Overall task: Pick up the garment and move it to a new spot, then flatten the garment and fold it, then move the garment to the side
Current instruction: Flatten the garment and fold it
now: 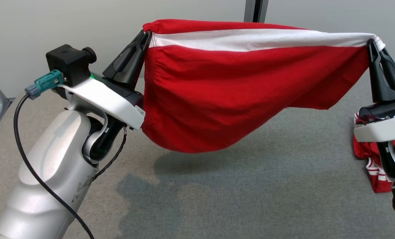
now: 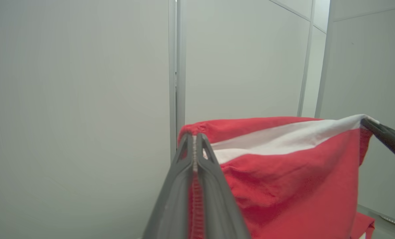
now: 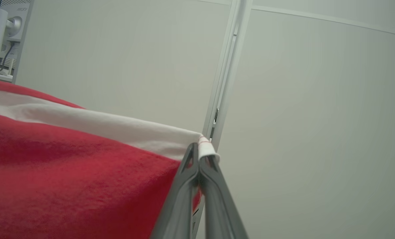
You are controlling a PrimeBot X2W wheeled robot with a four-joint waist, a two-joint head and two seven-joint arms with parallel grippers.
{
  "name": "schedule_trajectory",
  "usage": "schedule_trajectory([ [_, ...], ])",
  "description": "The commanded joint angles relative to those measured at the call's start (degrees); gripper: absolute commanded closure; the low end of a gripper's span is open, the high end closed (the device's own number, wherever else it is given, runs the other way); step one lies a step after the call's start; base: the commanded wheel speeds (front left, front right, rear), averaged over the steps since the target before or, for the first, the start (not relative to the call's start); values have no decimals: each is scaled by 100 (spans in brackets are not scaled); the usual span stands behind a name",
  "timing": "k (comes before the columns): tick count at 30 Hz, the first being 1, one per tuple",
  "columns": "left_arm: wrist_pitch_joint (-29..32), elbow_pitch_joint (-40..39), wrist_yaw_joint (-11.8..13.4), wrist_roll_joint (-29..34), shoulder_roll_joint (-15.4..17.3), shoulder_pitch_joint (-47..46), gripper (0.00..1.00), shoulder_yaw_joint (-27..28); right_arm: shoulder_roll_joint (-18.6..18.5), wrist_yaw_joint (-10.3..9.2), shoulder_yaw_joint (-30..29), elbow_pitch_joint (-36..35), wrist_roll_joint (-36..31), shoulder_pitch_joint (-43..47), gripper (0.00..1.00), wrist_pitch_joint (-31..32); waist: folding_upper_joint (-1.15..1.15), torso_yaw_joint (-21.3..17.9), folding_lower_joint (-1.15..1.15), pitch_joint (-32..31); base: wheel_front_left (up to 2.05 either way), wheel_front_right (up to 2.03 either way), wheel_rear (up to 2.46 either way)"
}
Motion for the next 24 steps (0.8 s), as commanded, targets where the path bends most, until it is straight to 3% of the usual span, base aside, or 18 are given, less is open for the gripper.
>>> schedule_trajectory([
  [1, -63, 56, 8, -52, -1, -31, 100, 56, -35, -2, 27, 104, 72, -112, 100, -14, 0, -13, 0, 141, 0, 0, 0],
  [8, -45, 405, -76, -93, 51, -669, 100, 89, -187, -2, 551, 796, 352, -973, 100, -5, 0, -84, 0, 864, 0, 0, 0],
  [13, 91, 801, -142, -64, 154, -1458, 100, 30, -283, -2, 975, 1305, 486, -2001, 100, 20, 0, -189, 0, 1465, 0, 0, 0],
  [18, 34, 1451, -180, 117, 317, -2745, 100, -154, -196, -2, 1429, 2107, 466, -3583, 100, -1, 0, -385, 0, 2240, 0, 0, 0],
  [24, -668, 2201, -173, 561, 335, -4256, 100, -146, 82, -2, 1102, 2705, -43, -5020, 100, -16, 0, -577, 0, 2909, 0, 0, 0],
])
